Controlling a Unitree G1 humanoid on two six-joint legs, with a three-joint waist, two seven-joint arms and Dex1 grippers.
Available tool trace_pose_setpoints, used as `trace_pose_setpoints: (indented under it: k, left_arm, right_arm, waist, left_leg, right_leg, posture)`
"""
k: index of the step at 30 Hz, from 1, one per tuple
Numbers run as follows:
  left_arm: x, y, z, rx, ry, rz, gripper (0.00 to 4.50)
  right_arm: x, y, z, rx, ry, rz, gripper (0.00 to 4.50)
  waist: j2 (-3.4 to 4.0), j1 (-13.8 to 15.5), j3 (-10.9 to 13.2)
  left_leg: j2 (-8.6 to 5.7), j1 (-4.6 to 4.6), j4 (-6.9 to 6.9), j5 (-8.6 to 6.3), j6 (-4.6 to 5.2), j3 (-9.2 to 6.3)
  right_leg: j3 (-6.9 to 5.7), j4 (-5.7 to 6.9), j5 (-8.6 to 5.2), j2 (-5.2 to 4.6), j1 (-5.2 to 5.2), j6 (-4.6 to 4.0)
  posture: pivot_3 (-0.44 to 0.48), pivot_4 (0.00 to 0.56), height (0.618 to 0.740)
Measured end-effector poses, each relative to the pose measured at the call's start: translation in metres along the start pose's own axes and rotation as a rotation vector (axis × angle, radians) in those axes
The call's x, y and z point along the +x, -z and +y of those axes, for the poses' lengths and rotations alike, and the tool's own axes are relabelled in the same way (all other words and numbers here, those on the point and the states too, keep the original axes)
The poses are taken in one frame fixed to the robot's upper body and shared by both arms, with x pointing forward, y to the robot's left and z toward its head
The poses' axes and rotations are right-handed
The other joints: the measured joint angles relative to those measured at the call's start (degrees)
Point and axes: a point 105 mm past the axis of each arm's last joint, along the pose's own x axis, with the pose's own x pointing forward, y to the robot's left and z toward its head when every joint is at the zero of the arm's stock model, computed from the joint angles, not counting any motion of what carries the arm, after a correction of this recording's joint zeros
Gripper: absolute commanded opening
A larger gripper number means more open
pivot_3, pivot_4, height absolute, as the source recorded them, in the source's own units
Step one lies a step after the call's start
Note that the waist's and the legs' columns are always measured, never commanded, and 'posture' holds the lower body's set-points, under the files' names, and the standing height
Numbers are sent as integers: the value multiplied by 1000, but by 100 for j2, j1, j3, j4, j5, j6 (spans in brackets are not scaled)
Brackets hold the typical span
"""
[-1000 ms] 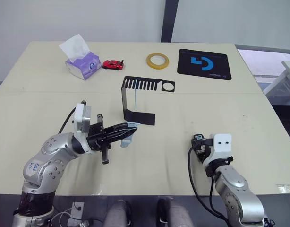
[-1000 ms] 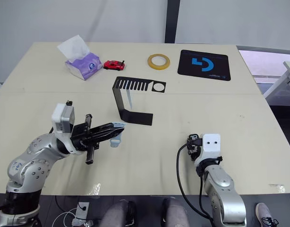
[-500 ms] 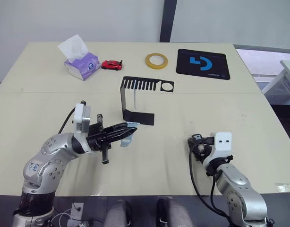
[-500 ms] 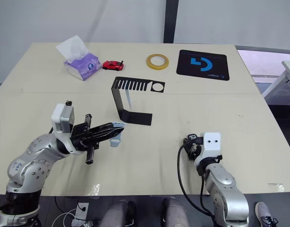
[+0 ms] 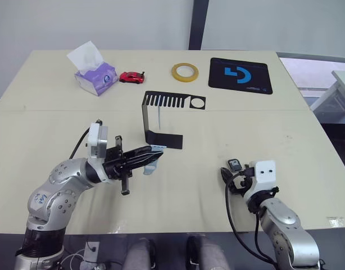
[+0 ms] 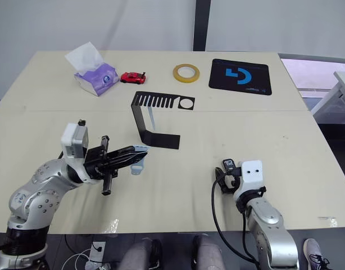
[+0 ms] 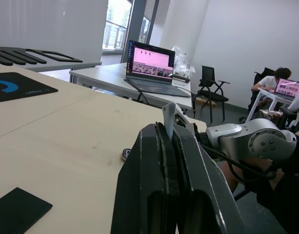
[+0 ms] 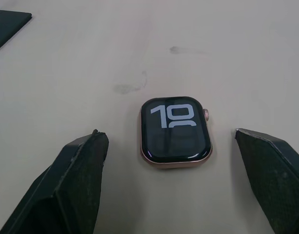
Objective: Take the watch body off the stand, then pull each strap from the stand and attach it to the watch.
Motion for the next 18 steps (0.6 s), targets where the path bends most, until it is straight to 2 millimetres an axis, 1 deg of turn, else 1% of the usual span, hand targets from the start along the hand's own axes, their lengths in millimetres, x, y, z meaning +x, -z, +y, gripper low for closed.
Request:
trace_pose_setpoints:
  k: [5, 10, 18]
  left_arm:
    - [0, 0, 0, -1, 0, 0, 0]
    - [0, 0, 0, -1, 0, 0, 0]
    - [0, 0, 0, -1, 0, 0, 0]
  right_arm:
    - [0, 1, -2, -12, -26, -13, 4419]
    - [6, -1, -4, -19, -44, -23, 4419]
    - [7, -1, -4, -19, -45, -24, 4419]
  waist:
    - [0, 1, 0]
    - [0, -1, 0]
    - [0, -3, 0]
  left_leg:
    - [1, 1, 1, 0, 0, 0]
    - [2, 2, 1, 0, -1, 0]
    - [2, 2, 2, 1, -1, 0]
  right_leg:
    - [0, 0, 0, 0, 1, 0]
    - [0, 1, 0, 0, 1, 0]
    - [1, 2, 0, 0, 1, 0]
  posture:
    - [0, 150, 740]
    - [0, 150, 740]
    - [0, 150, 740]
